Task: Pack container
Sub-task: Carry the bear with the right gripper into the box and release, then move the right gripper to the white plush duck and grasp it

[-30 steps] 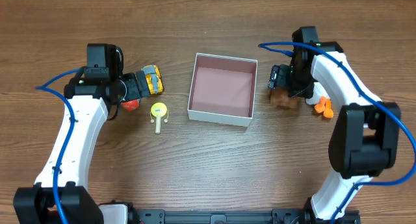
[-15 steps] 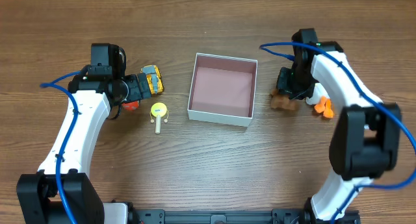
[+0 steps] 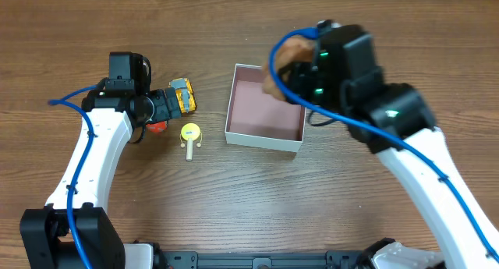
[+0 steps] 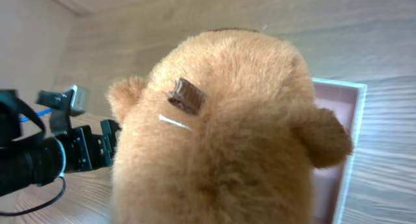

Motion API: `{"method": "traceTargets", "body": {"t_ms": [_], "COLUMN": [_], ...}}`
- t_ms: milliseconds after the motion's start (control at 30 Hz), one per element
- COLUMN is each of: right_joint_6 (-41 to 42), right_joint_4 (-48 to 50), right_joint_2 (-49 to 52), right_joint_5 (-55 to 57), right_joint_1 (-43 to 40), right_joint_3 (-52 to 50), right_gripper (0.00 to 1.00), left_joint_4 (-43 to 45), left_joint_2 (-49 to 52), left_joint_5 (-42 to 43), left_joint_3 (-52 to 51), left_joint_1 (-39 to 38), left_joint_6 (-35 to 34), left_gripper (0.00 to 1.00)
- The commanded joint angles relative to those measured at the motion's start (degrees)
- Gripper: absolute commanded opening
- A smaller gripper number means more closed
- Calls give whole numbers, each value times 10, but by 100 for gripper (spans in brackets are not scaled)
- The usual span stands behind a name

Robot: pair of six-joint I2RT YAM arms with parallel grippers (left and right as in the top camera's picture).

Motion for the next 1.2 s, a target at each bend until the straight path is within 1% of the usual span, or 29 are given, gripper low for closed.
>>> {"method": "traceTargets", "body": {"t_ms": [0, 133, 300, 467, 500, 533, 600, 633, 700, 833, 967, 1067, 1167], "right_joint_6": [34, 47, 47, 46, 45, 43, 27, 1, -25, -38, -66, -66, -61], "right_joint_4": [17, 43, 77, 94, 95, 96, 97, 100, 101, 94, 74, 39, -18], "right_joint_2": [89, 179, 263, 295, 296, 297, 297, 295, 293, 280, 251, 217, 176], "right_joint_5": [55, 60, 54, 54, 54, 54, 51, 43, 33, 33, 36, 64, 94], "right_joint_1": [35, 39, 39, 39, 39, 39, 39, 39, 39, 39, 36, 27, 3], "right_joint_3": [-7, -7, -7, -7, -7, -7, -7, -7, -4, 6, 24, 45, 77], "right_gripper": [24, 25, 29, 40, 41, 46, 61, 65, 68, 70, 75, 75, 76], "left_joint_4": [1, 1, 1, 1, 1, 1, 1, 1, 1, 1, 1, 1, 1], "left_joint_2": [2, 2, 2, 2, 2, 2, 2, 2, 2, 2, 2, 2, 2], "left_joint_5": [6, 6, 6, 6, 6, 6, 6, 6, 6, 6, 6, 6, 6], "left_joint_3": [13, 13, 13, 13, 13, 13, 13, 13, 13, 13, 13, 13, 13], "left_joint_1": [-4, -4, -4, -4, -4, -4, -4, -4, -4, -4, -4, -4, -4], "left_joint_6": [2, 2, 2, 2, 2, 3, 2, 2, 2, 2, 2, 2, 2], "left_gripper": [100, 100, 100, 100, 100, 100, 100, 100, 100, 100, 100, 100, 100]}}
